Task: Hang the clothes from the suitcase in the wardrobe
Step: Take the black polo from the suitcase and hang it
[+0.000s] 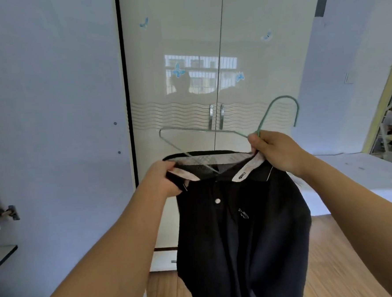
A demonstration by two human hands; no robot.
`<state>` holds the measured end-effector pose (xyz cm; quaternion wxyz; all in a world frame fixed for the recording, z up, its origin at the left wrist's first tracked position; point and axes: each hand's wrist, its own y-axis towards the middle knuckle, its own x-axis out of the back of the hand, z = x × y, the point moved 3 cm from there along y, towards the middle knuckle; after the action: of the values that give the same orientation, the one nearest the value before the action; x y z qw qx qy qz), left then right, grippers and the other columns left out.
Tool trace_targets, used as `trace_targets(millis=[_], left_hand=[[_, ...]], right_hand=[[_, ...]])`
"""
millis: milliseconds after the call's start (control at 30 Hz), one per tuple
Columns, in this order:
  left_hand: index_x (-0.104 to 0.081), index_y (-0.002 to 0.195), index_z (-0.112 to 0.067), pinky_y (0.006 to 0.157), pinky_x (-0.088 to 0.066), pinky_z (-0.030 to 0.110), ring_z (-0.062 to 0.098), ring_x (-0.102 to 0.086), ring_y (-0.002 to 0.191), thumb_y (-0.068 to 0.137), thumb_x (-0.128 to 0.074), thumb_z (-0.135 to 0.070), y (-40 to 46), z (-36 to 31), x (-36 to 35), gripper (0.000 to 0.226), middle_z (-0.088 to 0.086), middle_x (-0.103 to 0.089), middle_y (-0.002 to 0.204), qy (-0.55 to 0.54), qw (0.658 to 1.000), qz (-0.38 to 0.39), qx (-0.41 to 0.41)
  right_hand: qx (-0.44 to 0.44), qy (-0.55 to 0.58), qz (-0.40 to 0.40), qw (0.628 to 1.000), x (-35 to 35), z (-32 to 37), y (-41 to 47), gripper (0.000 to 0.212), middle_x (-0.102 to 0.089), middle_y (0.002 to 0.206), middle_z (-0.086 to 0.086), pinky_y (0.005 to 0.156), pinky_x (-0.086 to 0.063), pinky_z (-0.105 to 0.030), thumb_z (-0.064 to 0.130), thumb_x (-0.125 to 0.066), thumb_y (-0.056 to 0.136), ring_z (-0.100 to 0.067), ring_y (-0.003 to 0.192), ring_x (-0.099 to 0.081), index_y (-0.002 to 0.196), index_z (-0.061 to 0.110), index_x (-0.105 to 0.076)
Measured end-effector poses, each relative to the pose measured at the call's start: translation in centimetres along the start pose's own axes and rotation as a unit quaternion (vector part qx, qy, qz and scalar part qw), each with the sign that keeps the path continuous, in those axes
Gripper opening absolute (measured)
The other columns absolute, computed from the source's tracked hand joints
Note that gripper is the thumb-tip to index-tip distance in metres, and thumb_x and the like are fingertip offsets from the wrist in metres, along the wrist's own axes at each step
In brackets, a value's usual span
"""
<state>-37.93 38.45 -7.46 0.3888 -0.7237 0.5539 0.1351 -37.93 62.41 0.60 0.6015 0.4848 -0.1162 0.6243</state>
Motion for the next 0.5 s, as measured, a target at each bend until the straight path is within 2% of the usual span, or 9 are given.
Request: trace_targets(millis=[67, 133, 233, 300, 333, 433, 500], left_hand=[[-0.063, 0.091, -0.004, 0.082, -0.052, 0.040, 0.028, -0.063, 0.084, 0.092, -0.045, -0.009, -1.2, -1.9, -0.5, 0.018, 0.011, -0.066, 0.091, -0.018, 0.999, 0.026, -0.037], [-0.065, 0.091, -0.004, 0.092, -0.051, 0.042, 0.031, -0.065, 0.094, 0.086, -0.047, -0.014, -2.3, -3.2, -0.9, 0.021, 0.011, -0.068, 0.103, -0.011, 0.997, 0.047, -0.062], [-0.068, 0.103, -0.007, 0.098, -0.047, 0.043, 0.030, -0.064, 0.109, 0.077, -0.057, -0.030, -3.2, -4.8, -0.7, 0.037, 0.009, -0.066, 0.120, -0.008, 0.994, 0.083, -0.064], [-0.069, 0.110, -0.005, 0.092, -0.051, 0.044, 0.032, -0.066, 0.105, 0.079, -0.067, -0.042, -3.9, -5.7, -0.8, 0.048, 0.015, -0.069, 0.113, 0.036, 0.989, 0.128, -0.060], [-0.068, 0.110, -0.004, 0.086, -0.053, 0.043, 0.032, -0.068, 0.101, 0.081, -0.069, -0.041, -4.1, -6.0, -0.8, 0.048, 0.017, -0.071, 0.109, 0.079, 0.985, 0.138, -0.066], [-0.066, 0.102, -0.003, 0.072, -0.060, 0.039, 0.028, -0.070, 0.085, 0.086, -0.069, -0.024, -4.4, -6.5, -0.5, 0.026, 0.016, -0.072, 0.097, 0.169, 0.975, 0.107, -0.093], [-0.065, 0.091, -0.004, 0.066, -0.058, 0.033, 0.025, -0.067, 0.076, 0.086, -0.070, -0.016, -4.2, -6.9, 0.0, 0.014, 0.015, -0.069, 0.089, 0.197, 0.970, 0.058, -0.129]], right_hand=[[-0.045, 0.056, 0.009, 0.997, -0.7, -0.7, -0.5, 0.051, -0.053, 0.070, 0.004, 0.066, -0.035, -0.019, 0.050, -0.033, 0.099, -0.012, 0.068, -0.045, 0.068, 0.016, -0.053], [-0.084, 0.109, -0.004, 0.990, -0.9, -0.6, -0.6, 0.058, -0.049, 0.067, 0.004, 0.065, -0.033, -0.025, 0.058, -0.028, 0.097, -0.013, 0.066, -0.042, 0.067, 0.015, -0.050], [-0.106, 0.118, -0.033, 0.987, -0.6, 0.2, -0.2, 0.047, -0.044, 0.064, 0.000, 0.061, -0.031, -0.029, 0.048, -0.039, 0.096, -0.016, 0.063, -0.039, 0.066, 0.012, -0.045], [-0.099, 0.076, -0.041, 0.991, -0.3, 0.5, 0.1, 0.037, -0.039, 0.065, -0.006, 0.060, -0.028, -0.034, 0.035, -0.044, 0.094, -0.019, 0.064, -0.035, 0.068, 0.010, -0.039], [-0.093, 0.052, -0.037, 0.994, -0.3, 0.6, 0.2, 0.036, -0.038, 0.067, -0.008, 0.059, -0.027, -0.035, 0.032, -0.043, 0.094, -0.020, 0.065, -0.034, 0.068, 0.009, -0.037], [-0.081, 0.005, -0.018, 0.997, -0.7, 0.7, 0.1, 0.042, -0.044, 0.070, -0.010, 0.061, -0.031, -0.032, 0.035, -0.038, 0.098, -0.022, 0.069, -0.040, 0.067, 0.007, -0.039], [-0.077, -0.011, 0.015, 0.997, -1.3, 0.6, 0.0, 0.049, -0.054, 0.077, -0.005, 0.065, -0.035, -0.028, 0.048, -0.038, 0.098, -0.021, 0.079, -0.049, 0.074, 0.007, -0.052]])
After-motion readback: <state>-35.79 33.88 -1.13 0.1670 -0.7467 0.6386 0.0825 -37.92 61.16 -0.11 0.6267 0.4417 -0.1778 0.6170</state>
